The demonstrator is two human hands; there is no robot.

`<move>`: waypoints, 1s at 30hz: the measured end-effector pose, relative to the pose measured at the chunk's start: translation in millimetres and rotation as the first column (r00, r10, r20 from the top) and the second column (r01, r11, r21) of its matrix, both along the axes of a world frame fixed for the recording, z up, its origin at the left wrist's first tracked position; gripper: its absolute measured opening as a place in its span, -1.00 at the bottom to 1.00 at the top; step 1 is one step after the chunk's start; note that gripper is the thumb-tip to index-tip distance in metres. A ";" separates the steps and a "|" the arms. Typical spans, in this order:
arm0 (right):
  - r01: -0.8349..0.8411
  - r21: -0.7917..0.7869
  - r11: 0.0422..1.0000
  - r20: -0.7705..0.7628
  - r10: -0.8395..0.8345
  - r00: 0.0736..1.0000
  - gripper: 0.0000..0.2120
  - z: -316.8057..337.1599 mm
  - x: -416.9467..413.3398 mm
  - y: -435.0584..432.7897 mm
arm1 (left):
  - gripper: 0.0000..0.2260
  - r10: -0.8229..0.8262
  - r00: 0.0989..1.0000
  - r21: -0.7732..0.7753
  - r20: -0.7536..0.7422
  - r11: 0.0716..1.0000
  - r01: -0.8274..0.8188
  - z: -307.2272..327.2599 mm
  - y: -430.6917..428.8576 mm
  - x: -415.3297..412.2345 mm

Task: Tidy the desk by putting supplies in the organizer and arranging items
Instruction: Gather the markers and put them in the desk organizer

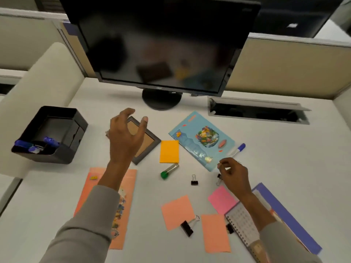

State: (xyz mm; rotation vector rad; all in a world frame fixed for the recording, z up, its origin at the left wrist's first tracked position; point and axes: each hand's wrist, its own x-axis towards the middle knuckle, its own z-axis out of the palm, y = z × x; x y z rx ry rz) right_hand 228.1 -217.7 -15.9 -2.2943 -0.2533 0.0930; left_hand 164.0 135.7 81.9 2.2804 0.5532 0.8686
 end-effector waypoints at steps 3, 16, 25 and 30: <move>0.044 -0.046 0.998 -0.025 -0.045 0.999 -0.93 -5.5 4.9 -23.9 | -0.57 -0.156 0.980 -0.051 -0.121 0.987 0.150 -26.5 -46.4 16.3; 0.232 -0.119 0.965 -0.119 -0.245 0.962 -0.80 -16.9 32.9 -61.3 | -0.34 -0.420 0.738 -0.014 -0.528 0.873 0.487 -130.9 -168.3 67.7; 0.260 -0.279 0.924 -0.157 -0.311 0.937 -0.58 -20.1 72.2 -37.9 | -0.35 -0.322 0.676 0.102 -0.663 0.856 0.507 -163.4 -186.3 73.9; 0.299 -0.364 0.882 -0.222 -0.394 0.892 -0.45 -18.0 94.1 -21.1 | -0.35 -0.327 0.673 0.076 -0.663 0.865 0.496 -164.5 -185.6 77.4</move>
